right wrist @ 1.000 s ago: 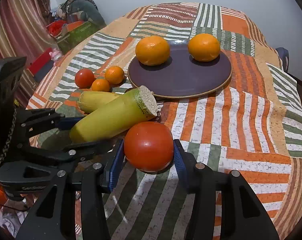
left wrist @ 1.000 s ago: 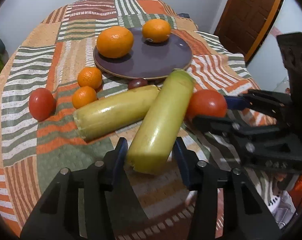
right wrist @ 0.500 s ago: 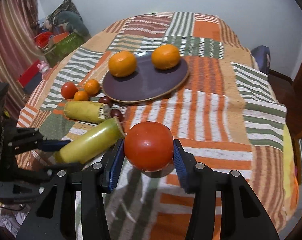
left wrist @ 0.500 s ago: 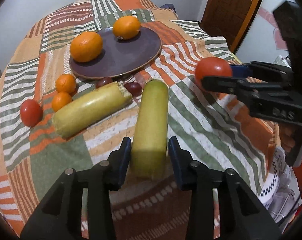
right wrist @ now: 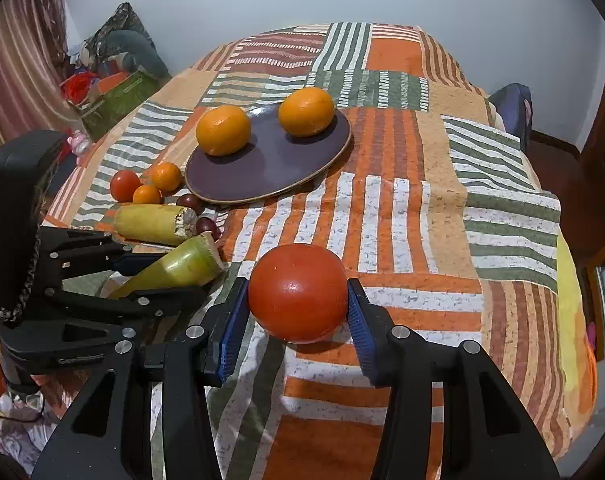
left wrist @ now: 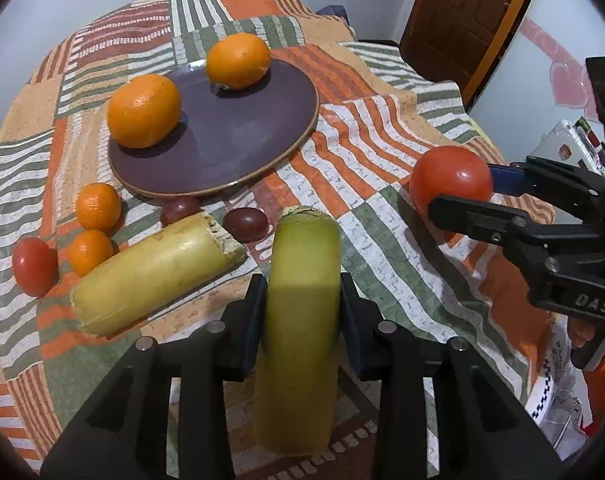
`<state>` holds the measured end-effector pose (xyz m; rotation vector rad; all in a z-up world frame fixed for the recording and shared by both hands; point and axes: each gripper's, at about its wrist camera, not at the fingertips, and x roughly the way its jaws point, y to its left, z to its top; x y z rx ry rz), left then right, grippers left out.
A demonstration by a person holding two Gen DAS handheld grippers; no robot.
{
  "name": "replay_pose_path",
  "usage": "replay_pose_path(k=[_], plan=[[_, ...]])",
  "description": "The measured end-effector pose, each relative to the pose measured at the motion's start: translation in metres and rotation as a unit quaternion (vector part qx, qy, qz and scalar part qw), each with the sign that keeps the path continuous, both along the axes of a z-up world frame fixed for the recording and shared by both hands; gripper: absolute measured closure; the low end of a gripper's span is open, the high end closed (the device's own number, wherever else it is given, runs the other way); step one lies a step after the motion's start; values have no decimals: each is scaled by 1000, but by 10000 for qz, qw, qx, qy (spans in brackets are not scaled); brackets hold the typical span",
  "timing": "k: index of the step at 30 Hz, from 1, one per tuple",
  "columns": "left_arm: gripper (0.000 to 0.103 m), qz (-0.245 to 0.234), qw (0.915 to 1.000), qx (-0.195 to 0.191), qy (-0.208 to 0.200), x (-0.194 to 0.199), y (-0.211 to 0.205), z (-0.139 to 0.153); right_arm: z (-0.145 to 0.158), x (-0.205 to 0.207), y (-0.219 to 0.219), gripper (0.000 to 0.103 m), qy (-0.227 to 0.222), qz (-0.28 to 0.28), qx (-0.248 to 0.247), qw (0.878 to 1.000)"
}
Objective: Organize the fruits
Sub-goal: 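Carry the gourd and tomato onto the purple plate and open both tools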
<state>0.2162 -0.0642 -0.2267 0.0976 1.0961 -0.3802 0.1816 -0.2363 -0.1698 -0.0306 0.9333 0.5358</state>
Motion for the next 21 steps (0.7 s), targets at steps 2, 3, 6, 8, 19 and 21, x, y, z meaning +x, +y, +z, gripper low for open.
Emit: replay_pose_path(k=[2, 3, 6, 8, 19, 21], plan=[[69, 33, 9999, 7, -125, -3, 4, 9, 2, 1, 0, 59, -38, -4, 4, 10000], [69, 51, 9998, 6, -183, -3, 5, 14, 4, 1, 0, 59, -60, -7, 4, 10000], [69, 112, 9992, -6, -395, -6, 11, 30, 10, 3, 1, 59, -161, -16, 8, 9999], [69, 145, 9984, -27, -539, -8, 13, 42, 13, 5, 2, 59, -222, -16, 8, 9998], [69, 406, 9925, -319, -1109, 14, 26, 87, 35, 25, 12, 59, -614, -10, 27, 9981], [69, 459, 9920, -359, -1121, 22, 27, 88, 36, 30, 14, 59, -644, -2, 29, 9979]])
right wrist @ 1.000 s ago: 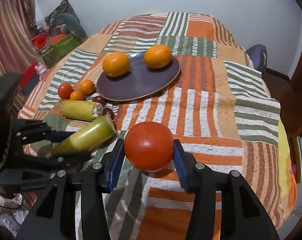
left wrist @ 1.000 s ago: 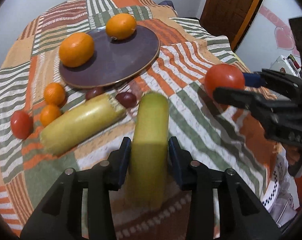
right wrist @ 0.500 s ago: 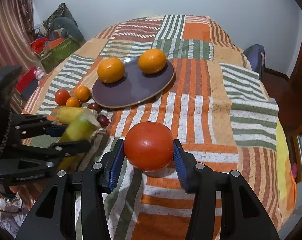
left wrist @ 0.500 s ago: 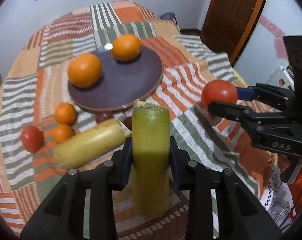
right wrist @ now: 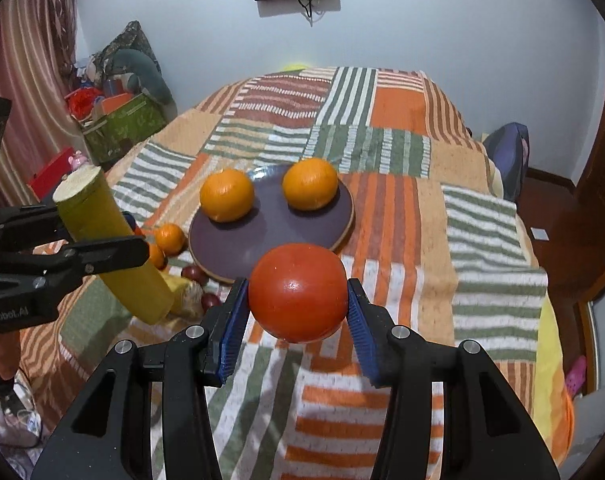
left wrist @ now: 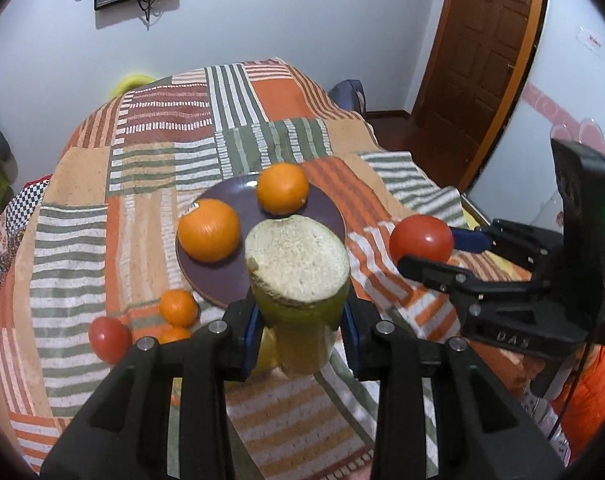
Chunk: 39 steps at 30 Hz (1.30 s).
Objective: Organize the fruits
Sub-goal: 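Carry the gourd and tomato onto the purple plate and open both tools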
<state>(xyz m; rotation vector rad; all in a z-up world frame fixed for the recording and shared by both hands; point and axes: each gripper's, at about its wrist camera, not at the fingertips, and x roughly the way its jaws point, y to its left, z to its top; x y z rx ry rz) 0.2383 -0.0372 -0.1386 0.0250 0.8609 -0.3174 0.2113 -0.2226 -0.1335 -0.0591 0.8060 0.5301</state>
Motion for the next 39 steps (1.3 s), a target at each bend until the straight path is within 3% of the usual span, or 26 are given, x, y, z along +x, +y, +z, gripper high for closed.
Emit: replay_pose_path(k=[13, 26, 39], plan=[[69, 61, 9995, -80, 287, 55, 2, -24, -6, 35, 16, 59, -61, 75, -85, 9999], [69, 255, 9978, -14, 612, 119, 1, -60, -35, 74, 21, 59, 155, 49, -307, 9994], [68, 451, 9976, 104, 517, 150, 0, -61, -46, 87, 32, 58, 178, 198, -426, 9987]])
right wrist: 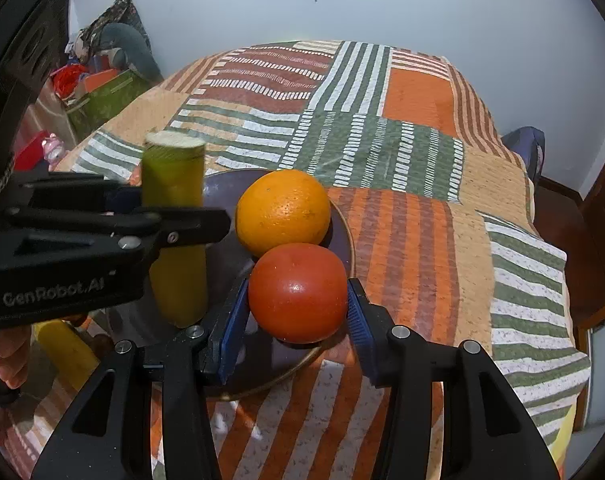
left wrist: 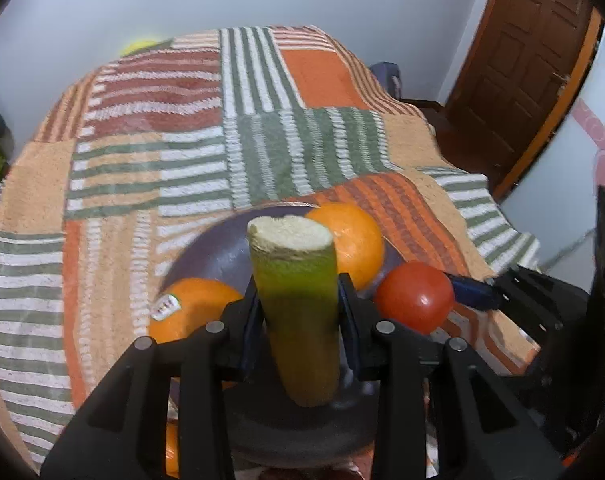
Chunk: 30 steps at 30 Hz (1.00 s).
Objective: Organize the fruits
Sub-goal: 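Carry the gourd and tomato onto the purple plate and open both tools, then lift both tools off the plate and move toward the remaining fruit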
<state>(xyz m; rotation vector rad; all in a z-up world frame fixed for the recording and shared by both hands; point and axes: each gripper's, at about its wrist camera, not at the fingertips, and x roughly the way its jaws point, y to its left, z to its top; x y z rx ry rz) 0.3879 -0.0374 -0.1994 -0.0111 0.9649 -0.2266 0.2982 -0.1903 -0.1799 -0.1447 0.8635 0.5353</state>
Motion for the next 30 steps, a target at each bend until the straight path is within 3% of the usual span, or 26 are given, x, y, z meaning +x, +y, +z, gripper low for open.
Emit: replay_pose_path(k=[5, 6, 9, 10, 15, 23, 30], plan=[[68, 36, 10000, -18, 45, 5, 4, -2, -2, 3, 2, 58, -13, 39, -49, 10000], [65, 42, 10000, 24, 23, 5, 4, -1, -2, 3, 3, 58, -27, 40, -64, 10000], [44, 85, 9998, 96, -124, 1, 5, 5, -3, 4, 4, 58, -45, 55, -130, 9999], [43, 118, 9997, 91, -207, -2, 6, 8, -2, 4, 4, 58, -57, 51, -160, 9998], [43, 98, 9993, 114, -341, -16, 9, 23, 8, -1, -1, 44, -212, -5, -114, 9997], [41, 96, 9985, 309, -445, -62, 31, 39, 30, -24, -8, 43, -340, -9, -87, 9994], [41, 363, 9981, 470, -191, -111, 73, 25, 33, -53, -3, 43, -297, 142, -121, 9994]])
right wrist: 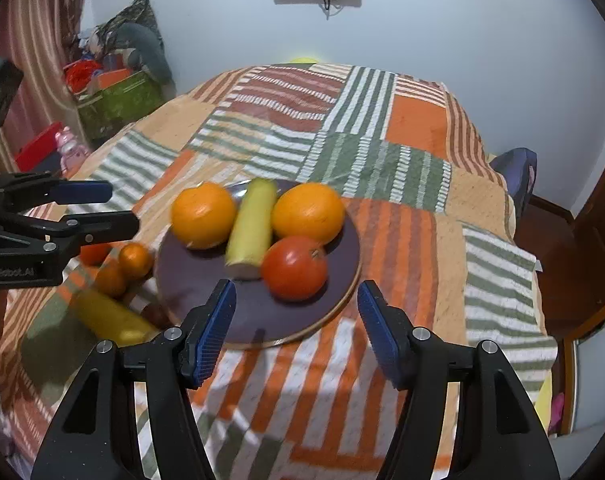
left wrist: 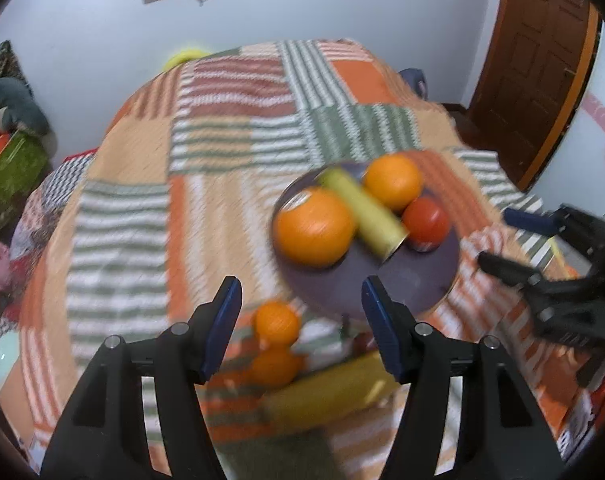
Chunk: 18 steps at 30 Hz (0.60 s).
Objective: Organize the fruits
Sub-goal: 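Lift both tools off the plate and move toward the remaining fruit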
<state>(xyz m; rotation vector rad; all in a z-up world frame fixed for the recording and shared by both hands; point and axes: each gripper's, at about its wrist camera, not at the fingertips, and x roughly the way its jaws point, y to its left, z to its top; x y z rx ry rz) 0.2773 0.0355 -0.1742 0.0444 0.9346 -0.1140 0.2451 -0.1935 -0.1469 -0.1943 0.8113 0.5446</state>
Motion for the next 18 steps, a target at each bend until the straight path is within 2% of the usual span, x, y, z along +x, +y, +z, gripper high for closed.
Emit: replay_pose_path(k=[3, 9, 15, 18], plan=[[41, 181, 9997, 25, 169, -19, 23, -12, -5, -11, 6, 37, 55, 69, -64, 9999], [41, 465, 9977, 49, 493, -47, 60, -40, -21, -25, 26, 37, 225, 240, -257, 9991], [41, 566, 9954, -40, 768, -52, 71, -64, -33, -25, 51, 37, 278, 313, -502, 9979], [41, 526, 9958, 47, 749, -50, 66, -69, -40, -19, 59, 37, 396, 351, -604, 9968]])
